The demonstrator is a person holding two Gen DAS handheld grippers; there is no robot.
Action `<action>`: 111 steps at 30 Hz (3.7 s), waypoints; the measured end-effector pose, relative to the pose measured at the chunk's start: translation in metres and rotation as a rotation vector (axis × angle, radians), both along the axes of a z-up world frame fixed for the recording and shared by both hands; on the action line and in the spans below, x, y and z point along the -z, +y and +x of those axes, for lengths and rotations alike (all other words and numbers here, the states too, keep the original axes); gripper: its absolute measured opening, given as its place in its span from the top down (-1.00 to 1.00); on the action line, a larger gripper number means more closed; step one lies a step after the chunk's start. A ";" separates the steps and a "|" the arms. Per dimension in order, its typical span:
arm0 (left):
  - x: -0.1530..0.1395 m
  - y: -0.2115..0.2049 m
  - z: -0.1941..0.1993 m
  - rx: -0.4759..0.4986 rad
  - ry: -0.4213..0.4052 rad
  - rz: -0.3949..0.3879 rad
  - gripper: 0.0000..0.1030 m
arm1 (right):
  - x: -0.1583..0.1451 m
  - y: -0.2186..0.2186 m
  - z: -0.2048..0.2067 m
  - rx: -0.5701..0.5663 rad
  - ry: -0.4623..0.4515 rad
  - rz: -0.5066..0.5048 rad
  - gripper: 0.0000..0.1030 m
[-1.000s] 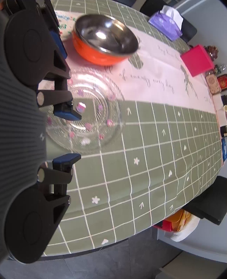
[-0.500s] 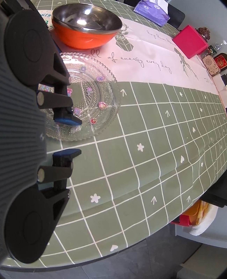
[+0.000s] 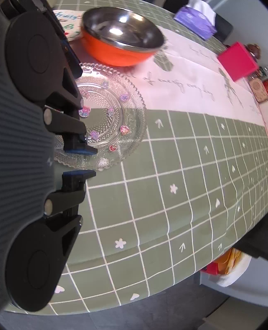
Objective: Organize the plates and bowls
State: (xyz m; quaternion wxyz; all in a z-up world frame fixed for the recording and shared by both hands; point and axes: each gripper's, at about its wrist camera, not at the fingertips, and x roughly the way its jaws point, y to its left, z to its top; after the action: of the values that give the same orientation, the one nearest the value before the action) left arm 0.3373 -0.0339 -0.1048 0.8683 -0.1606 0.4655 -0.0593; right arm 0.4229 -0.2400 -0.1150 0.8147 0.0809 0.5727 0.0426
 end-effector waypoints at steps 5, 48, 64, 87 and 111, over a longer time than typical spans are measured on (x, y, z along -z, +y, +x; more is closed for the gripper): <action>-0.001 0.007 -0.002 0.041 0.033 -0.020 0.70 | 0.000 0.008 -0.001 -0.042 0.012 -0.008 0.64; -0.036 0.062 -0.054 -0.052 -0.045 -0.076 0.78 | -0.034 0.041 -0.047 -0.154 -0.053 0.050 0.88; -0.055 0.072 -0.135 -0.043 -0.076 -0.077 0.78 | -0.051 0.053 -0.133 -0.184 -0.086 0.041 0.88; -0.026 0.013 -0.234 0.036 -0.016 -0.149 0.78 | -0.049 -0.022 -0.255 -0.093 -0.115 0.021 0.88; -0.020 -0.021 -0.237 0.105 -0.024 0.004 0.78 | -0.015 -0.046 -0.264 -0.050 -0.109 0.038 0.93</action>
State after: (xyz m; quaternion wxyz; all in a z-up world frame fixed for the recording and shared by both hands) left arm 0.1002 -0.0554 -0.0850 0.8698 -0.1336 0.4629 -0.1059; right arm 0.1588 -0.2855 -0.1004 0.8415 0.0798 0.5286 0.0781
